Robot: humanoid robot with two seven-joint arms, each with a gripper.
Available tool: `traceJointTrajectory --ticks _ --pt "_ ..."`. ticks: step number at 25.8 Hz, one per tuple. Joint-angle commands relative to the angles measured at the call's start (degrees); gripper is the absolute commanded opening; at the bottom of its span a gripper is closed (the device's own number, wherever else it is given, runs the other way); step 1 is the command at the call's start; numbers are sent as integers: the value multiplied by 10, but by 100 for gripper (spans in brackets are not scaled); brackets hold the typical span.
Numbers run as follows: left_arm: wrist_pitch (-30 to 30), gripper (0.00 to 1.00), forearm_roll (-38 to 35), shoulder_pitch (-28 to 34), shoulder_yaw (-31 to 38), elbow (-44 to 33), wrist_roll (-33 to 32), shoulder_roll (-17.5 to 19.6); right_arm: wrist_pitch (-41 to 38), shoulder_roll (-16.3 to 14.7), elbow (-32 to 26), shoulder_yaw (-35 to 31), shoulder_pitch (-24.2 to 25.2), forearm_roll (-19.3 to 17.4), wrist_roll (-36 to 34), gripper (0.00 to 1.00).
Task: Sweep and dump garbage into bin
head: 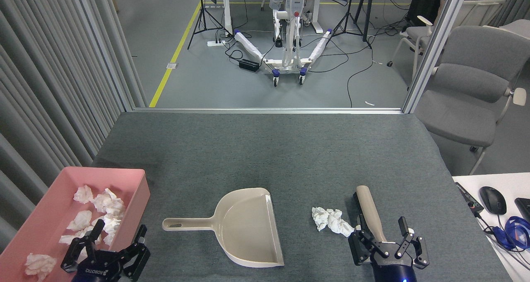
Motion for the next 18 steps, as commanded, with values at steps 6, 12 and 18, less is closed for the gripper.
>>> traceJointTrajectory --ticks 6,12,18 --pt "-13 100 22 2 4 -5 -4 -2 -6 1 0 1 5 0 0 98" --pt "-25 100 24 -1 4 -4 -3 -3 -6 0 -1 0 12 0 0 98" --pt "-36 100 24 -5 6 -5 -8 -2 -6 -4 -1 -1 14 -1 1 98"
